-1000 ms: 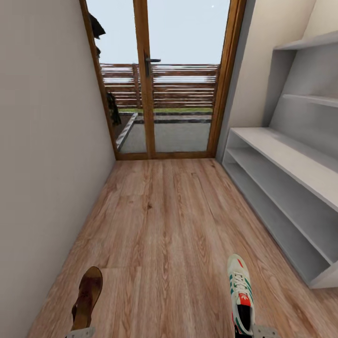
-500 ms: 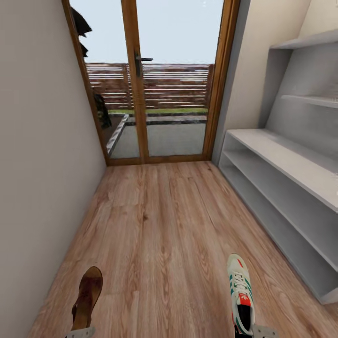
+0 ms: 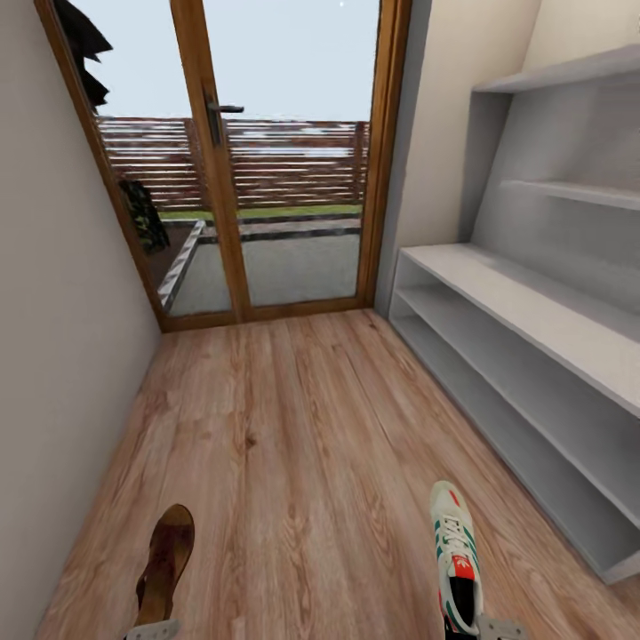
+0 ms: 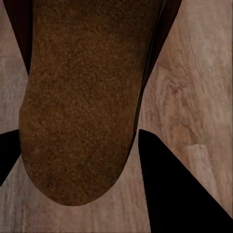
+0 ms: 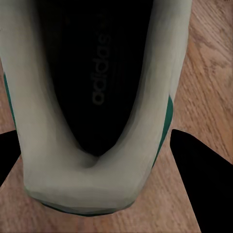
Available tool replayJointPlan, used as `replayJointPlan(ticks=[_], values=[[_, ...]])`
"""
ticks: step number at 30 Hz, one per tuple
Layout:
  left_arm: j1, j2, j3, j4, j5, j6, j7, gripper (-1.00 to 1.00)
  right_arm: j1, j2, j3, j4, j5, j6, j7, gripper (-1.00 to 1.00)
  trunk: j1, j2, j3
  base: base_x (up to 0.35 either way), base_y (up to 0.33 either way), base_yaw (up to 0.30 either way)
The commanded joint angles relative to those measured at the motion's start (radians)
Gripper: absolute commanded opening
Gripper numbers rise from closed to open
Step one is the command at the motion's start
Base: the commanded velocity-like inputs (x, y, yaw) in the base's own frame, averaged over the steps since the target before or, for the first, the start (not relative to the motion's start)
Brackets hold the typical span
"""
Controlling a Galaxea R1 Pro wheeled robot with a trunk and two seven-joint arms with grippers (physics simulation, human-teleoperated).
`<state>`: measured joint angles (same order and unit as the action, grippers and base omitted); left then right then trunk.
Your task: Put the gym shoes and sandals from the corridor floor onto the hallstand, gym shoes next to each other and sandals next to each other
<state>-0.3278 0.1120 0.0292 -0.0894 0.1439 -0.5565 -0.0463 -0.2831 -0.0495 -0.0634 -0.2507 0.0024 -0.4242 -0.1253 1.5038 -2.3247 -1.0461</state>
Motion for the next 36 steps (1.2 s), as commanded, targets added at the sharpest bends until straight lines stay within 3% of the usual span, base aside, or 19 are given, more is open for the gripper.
replayJointPlan(ticks=[1,11,36], values=[[0.000,0.000,0.003,0.000,0.002,-0.002,-0.003,-1.00,-0.001,0.000,-0.004,0.001,0.001,-0.004,0.001,-1.00,0.000,0.000,-0.001,0.339,0.127,-0.083],[0.000,0.000,0.003,0.000,0.002,-0.002,-0.003,-1.00,-0.001,0.000,-0.004,0.001,0.001,-0.004,0.001,-1.00,0.000,0.000,-0.001,0.336,0.146,-0.062],[0.000,0.000,0.003,0.002,0.002,-0.002,-0.003,-1.00,-0.001,0.000,-0.004,0.001,0.001,-0.004,0.001,-1.00,0.000,0.000,-0.001,0.295,0.219,-0.260]])
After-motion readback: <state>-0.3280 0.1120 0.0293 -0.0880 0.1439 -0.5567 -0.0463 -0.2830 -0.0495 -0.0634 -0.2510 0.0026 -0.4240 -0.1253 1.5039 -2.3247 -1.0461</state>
